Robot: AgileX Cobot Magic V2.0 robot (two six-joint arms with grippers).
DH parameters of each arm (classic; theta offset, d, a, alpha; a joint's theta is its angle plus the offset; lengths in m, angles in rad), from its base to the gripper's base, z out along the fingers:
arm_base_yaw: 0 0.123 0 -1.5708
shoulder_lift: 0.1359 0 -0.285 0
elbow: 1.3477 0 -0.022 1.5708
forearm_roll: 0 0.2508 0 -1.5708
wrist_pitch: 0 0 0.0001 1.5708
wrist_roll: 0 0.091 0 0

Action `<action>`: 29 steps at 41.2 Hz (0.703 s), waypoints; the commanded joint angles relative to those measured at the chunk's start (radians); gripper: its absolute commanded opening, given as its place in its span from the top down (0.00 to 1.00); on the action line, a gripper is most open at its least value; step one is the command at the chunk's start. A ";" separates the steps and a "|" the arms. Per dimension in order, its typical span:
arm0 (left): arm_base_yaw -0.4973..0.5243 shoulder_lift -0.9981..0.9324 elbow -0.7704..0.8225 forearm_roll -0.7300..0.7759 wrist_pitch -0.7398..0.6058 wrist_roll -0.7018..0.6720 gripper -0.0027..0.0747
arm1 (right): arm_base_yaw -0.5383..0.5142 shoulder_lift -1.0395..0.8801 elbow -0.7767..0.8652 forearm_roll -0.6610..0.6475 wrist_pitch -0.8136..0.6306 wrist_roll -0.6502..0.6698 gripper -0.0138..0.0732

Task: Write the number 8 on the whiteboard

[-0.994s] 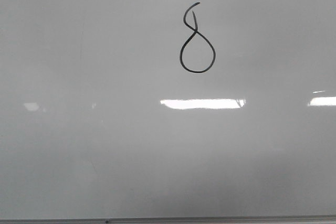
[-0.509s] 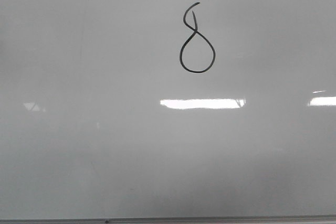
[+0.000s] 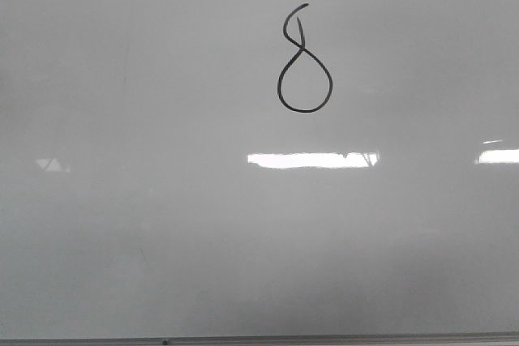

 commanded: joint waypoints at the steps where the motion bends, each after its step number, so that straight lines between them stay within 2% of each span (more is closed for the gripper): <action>1: 0.000 -0.072 -0.053 0.015 0.019 -0.012 0.51 | -0.007 -0.032 -0.024 0.001 -0.058 0.094 0.24; 6: -0.005 -0.140 -0.058 0.015 0.055 -0.012 0.51 | -0.007 -0.063 -0.024 -0.034 -0.058 0.228 0.24; 13: -0.057 -0.264 -0.058 0.015 0.111 -0.003 0.51 | -0.007 -0.126 -0.024 -0.138 -0.054 0.348 0.24; 20: -0.175 -0.400 -0.055 0.016 0.202 0.013 0.51 | -0.007 -0.204 -0.024 -0.166 -0.046 0.413 0.24; 29: -0.332 -0.630 0.029 0.014 0.231 0.014 0.51 | -0.007 -0.307 0.008 -0.168 -0.055 0.438 0.24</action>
